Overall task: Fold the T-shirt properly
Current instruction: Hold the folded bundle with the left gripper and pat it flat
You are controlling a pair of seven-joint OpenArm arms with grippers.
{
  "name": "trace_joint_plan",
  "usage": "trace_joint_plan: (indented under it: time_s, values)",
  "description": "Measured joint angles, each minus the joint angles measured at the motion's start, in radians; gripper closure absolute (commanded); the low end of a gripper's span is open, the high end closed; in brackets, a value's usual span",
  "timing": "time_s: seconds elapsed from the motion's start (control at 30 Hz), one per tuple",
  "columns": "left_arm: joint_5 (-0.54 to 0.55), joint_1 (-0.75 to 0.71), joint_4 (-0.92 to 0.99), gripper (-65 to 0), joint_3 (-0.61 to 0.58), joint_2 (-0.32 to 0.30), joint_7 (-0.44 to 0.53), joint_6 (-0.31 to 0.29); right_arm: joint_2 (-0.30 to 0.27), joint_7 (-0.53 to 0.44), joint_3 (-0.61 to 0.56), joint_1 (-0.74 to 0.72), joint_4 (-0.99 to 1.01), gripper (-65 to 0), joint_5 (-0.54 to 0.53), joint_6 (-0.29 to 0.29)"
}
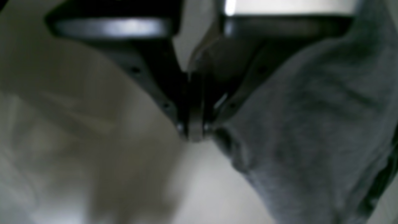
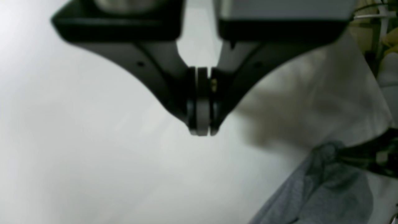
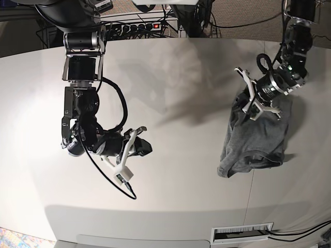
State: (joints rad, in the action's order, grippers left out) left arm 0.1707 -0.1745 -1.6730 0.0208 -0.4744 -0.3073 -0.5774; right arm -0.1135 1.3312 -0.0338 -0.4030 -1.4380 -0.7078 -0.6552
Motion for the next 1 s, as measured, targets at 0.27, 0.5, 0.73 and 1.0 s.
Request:
trace_joint_plan:
  time_s: [0.27,0.5,0.73,1.0]
  values:
    - [-0.115,0.084,0.197,0.0,0.000,0.042,0.121,0.046,0.000,0.000,0.000,-0.001,-0.095,0.0,-0.011,0.000]
    - [-0.119,0.187,0.319,0.0,0.002,0.048,0.151,0.055,0.000,0.023,0.000,0.041,-0.119,0.0,-0.016,0.000]
    - [-0.110,0.207,0.295,0.0,0.001,0.053,0.081,0.050,-0.079,-0.008,-0.001,0.150,-0.250,0.0,-0.023,0.000]
    - [0.112,0.165,-0.031,0.0,0.002,0.053,-0.220,0.087,-0.149,-0.092,0.143,0.343,-0.405,0.0,0.055,0.000]
